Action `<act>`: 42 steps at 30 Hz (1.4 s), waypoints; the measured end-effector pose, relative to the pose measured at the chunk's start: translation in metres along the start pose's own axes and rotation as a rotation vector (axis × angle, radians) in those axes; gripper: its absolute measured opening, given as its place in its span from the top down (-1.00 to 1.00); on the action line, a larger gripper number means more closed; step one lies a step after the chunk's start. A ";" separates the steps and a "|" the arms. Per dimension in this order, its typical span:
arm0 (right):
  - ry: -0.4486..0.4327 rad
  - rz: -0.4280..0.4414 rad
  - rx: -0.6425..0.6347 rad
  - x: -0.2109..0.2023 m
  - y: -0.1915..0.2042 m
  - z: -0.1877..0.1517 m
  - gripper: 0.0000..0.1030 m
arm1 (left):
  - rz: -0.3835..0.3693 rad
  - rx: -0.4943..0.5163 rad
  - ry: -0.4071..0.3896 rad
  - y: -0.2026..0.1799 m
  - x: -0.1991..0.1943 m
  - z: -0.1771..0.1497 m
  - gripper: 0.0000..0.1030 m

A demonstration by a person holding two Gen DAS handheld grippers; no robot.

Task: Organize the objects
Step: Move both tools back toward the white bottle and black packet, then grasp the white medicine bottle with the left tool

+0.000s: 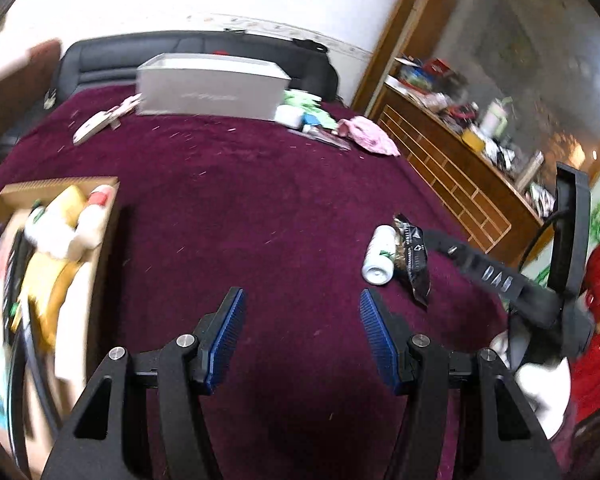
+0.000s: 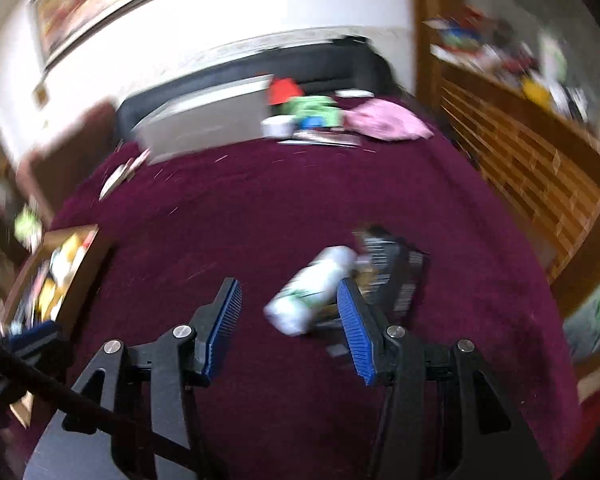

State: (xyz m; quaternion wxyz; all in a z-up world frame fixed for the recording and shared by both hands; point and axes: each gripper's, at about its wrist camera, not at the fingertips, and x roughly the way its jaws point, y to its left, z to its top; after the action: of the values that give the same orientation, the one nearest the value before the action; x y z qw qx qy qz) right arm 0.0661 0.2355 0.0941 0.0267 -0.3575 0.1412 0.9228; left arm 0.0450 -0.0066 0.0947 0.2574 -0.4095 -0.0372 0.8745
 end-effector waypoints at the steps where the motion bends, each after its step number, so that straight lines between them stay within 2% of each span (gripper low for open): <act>1: -0.003 0.005 0.046 0.001 -0.015 0.002 0.04 | -0.001 0.020 0.006 -0.007 0.008 0.003 -0.03; 4: -0.007 0.005 0.192 0.009 -0.059 0.002 0.04 | -0.023 0.068 0.021 -0.024 0.033 0.012 -0.03; 9: 0.000 0.034 0.314 0.022 -0.089 -0.007 0.04 | -0.002 0.180 0.042 -0.053 0.076 0.020 -0.03; 12: 0.017 0.058 0.335 0.029 -0.094 -0.008 0.04 | 0.015 0.231 0.045 -0.061 0.095 0.025 -0.02; 17: 0.050 0.075 0.359 0.033 -0.101 -0.013 0.03 | -0.038 0.197 0.056 -0.070 0.116 0.044 -0.02; 23: 0.056 0.077 0.374 0.035 -0.105 -0.015 -0.02 | 0.004 0.343 0.124 -0.099 0.157 0.038 -0.02; 25: 0.055 0.072 0.369 0.035 -0.104 -0.015 -0.02 | 0.057 0.419 0.151 -0.108 0.170 0.028 -0.03; 26: 0.054 0.070 0.365 0.035 -0.104 -0.015 -0.02 | 0.056 0.427 0.136 -0.108 0.170 0.025 0.01; 27: 0.053 0.070 0.358 0.034 -0.103 -0.015 -0.02 | 0.034 0.416 0.136 -0.104 0.169 0.025 0.07; 29: 0.052 0.070 0.344 0.034 -0.100 -0.015 -0.03 | 0.002 0.381 0.143 -0.097 0.164 0.026 0.44; 36: 0.065 0.071 0.331 0.038 -0.098 -0.015 -0.03 | -0.028 0.269 0.111 -0.060 0.129 0.022 0.44; 39: 0.073 0.077 0.326 0.040 -0.096 -0.015 -0.12 | -0.035 0.224 0.108 -0.047 0.118 0.019 0.44; 42: 0.066 0.097 0.326 0.037 -0.091 -0.014 -0.12 | -0.042 0.175 0.114 -0.037 0.110 0.013 0.44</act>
State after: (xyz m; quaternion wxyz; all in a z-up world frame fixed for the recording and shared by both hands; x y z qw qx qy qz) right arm 0.0615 0.3170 0.0373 0.0353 -0.3716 0.3067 0.8756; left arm -0.0078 0.0802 0.0373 0.3123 -0.4336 0.0455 0.8440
